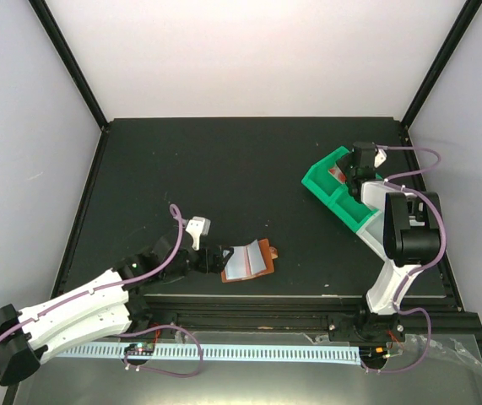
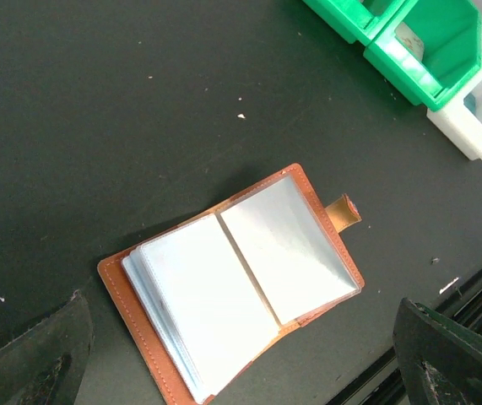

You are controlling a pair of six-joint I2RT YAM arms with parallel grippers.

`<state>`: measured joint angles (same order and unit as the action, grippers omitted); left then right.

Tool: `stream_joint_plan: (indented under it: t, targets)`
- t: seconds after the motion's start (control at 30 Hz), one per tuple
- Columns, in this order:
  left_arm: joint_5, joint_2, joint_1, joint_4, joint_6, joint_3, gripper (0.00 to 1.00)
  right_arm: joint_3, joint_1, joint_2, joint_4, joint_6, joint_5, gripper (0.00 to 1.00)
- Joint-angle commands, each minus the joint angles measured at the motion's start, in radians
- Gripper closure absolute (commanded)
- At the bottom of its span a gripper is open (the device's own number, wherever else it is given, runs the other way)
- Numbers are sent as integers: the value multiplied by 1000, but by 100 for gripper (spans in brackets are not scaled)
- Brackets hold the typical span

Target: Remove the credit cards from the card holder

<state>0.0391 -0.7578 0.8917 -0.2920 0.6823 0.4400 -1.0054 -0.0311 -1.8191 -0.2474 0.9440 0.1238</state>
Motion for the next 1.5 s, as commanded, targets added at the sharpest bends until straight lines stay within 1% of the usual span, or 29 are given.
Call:
stream_joint_plan:
  t: [0.0,0.07,0.33,0.5,0.67,0.77,0.83,0.97,1.1,1.33,1.47]
  targets:
    - [0,3,-2,-28,-19,52,1,-28,8,-21,16,-6,48,99]
    - [5,11,-2,-30,-13,50,1,-30,9,-27,18,-5,47,98]
    - [8,21,-2,-36,-3,35,1,-70,13,-17,93,-30,59,84]
    - [0,-21,-2,-55,-10,36,1,-130,16,0,242,-23,89,79]
    - [-59,-73,-2,-41,2,34,1,-168,16,44,317,-35,64,74]
    - [-80,-104,-2,-35,2,39,1,-203,16,63,363,-72,-6,70]
    - [-89,-123,-2,-29,2,43,1,-222,16,69,389,-110,-93,68]
    - [-108,-163,-2,-2,3,41,1,-213,13,86,415,-166,-267,68]
    - [-107,-197,-2,3,58,40,1,-167,-6,148,440,-223,-331,68]
    - [-168,-201,-5,116,125,-11,1,-63,-67,246,479,-294,-481,66]
    - [-242,-203,-12,228,146,-59,1,5,-122,301,512,-332,-519,66]
